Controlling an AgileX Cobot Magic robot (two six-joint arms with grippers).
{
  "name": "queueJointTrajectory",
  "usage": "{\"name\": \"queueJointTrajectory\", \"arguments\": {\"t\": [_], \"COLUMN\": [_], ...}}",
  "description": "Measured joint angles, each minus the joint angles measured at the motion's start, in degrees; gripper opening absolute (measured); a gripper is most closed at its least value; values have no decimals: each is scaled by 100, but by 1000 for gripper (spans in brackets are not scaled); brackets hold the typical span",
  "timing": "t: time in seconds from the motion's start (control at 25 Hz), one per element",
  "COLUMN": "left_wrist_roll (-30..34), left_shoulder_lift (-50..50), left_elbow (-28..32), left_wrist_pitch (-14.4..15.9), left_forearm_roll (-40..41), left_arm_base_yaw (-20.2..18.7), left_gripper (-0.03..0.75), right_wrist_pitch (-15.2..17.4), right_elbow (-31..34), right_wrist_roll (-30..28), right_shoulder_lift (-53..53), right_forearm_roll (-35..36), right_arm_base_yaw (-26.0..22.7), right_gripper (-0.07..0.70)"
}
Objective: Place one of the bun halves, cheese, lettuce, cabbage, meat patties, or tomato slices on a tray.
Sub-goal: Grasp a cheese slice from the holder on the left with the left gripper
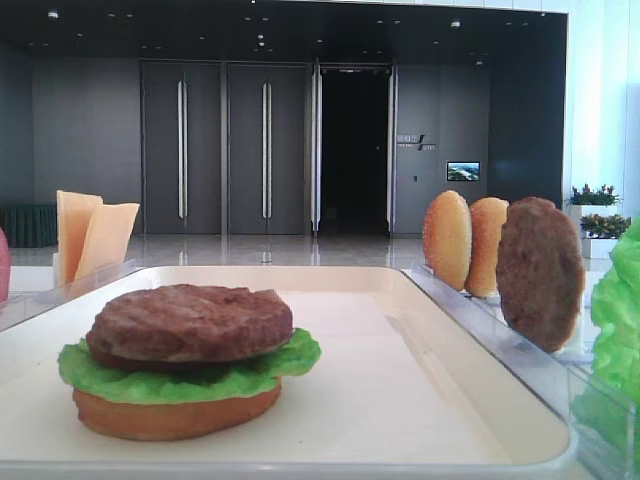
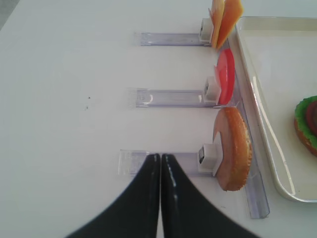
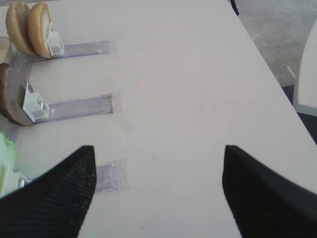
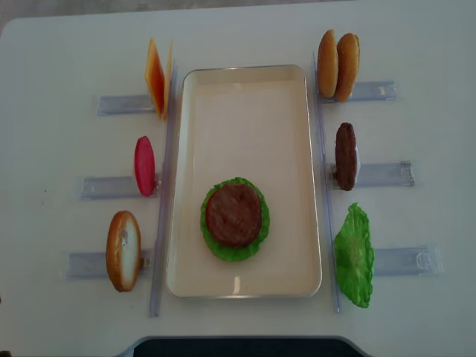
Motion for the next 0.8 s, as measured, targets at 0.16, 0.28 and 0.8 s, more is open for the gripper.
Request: {"name": "queueJointTrajectory", "arguments": {"t": [0.16, 0.28, 0.8], "left_wrist_roll": [0, 0, 0], "left_shoulder_lift": [0, 0, 0], "left_elbow": [0, 0, 0], "left_wrist_pitch": [0, 0, 0], "left_forearm_roll": [0, 0, 0], "left_arm_base_yaw": [0, 0, 0], "left_gripper": [-3, -3, -3], "right_wrist_pitch": [0, 0, 0], "right_elbow": [0, 0, 0], "right_wrist_roll": [0, 0, 0], "right_shoulder_lift": [0, 0, 0], "right_forearm_roll": [0, 0, 0], "right_arm_base_yaw": [0, 0, 0], "right_gripper": [535, 535, 535]}}
